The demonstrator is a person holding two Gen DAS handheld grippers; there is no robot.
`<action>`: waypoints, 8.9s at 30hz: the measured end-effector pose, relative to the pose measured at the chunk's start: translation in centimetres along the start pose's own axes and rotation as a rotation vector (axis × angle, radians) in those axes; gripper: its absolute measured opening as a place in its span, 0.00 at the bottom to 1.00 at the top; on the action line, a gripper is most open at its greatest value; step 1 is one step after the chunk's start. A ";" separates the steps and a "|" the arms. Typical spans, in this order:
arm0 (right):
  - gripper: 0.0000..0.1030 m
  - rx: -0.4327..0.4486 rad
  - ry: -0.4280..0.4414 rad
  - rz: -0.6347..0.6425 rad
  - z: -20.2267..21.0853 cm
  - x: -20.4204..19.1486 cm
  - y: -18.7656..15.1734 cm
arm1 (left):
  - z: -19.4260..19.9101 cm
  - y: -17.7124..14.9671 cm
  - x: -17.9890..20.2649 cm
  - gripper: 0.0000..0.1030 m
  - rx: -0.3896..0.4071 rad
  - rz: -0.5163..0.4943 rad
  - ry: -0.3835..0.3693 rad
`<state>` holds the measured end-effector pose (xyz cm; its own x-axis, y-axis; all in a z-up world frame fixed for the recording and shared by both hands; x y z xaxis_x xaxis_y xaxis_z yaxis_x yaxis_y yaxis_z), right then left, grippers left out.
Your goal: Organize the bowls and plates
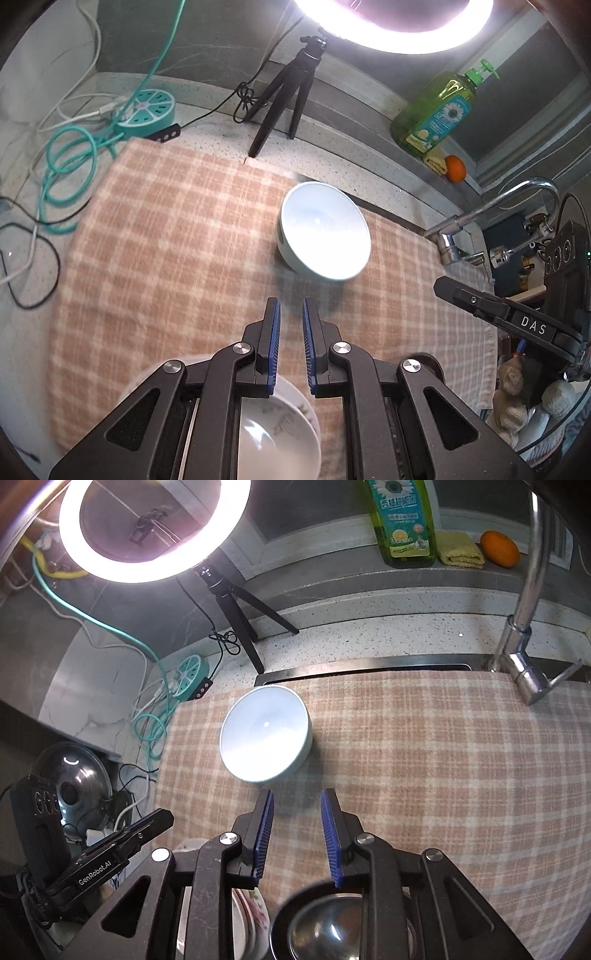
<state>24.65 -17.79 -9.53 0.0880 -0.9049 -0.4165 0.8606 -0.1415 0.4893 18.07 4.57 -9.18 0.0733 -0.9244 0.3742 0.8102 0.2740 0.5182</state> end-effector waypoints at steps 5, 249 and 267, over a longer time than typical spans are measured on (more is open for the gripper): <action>0.23 -0.021 -0.026 -0.030 -2.9 -0.7 0.8 | -2.4 2.3 -0.4 0.10 -0.015 -0.032 0.004; 0.21 -0.008 0.047 -0.012 6.4 12.3 -12.3 | 0.8 -14.3 6.6 0.09 -0.014 0.087 0.001; 0.10 -0.052 0.075 -0.025 5.2 12.1 -12.4 | -0.6 -14.5 6.6 0.09 -0.046 0.092 -0.006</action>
<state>12.44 -29.05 -16.67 0.1015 -0.8686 -0.4851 0.8875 -0.1413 0.4386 7.15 -5.68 -14.70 0.1450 -0.8944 0.4232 0.8261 0.3448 0.4458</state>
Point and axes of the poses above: each gripper's, at about its wrist camera, not at the fingertips, and z roughly against the way its jaws point, x to its right, y to its top, the point moved 2 cm from there along -z, roughly the way its jaws point, and after that the axes turned 13 degrees about x, right-handed, at the moved point
